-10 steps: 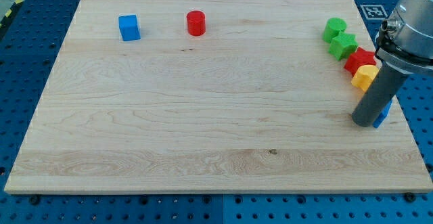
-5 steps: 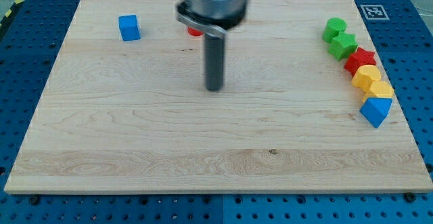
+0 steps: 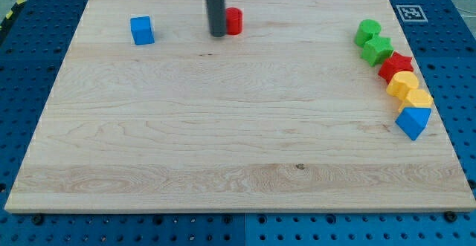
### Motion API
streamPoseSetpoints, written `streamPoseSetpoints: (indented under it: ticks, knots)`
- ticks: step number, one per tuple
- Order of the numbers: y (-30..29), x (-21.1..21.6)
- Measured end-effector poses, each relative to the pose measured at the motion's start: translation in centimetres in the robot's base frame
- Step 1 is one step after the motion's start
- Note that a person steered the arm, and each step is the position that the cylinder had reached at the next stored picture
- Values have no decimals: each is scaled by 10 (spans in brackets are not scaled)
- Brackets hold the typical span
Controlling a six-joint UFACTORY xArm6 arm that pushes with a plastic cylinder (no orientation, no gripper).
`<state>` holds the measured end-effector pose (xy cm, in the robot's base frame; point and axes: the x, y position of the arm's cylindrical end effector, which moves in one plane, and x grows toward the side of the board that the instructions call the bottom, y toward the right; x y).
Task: Push the red circle to the top of the green circle
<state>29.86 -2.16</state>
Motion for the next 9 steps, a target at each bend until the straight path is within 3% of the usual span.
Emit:
streamPoseSetpoints:
  ticks: [3,5,6,9]
  knots:
    - [-15,-30]
    - [87,-35]
    - [95,-35]
    - [65,-24]
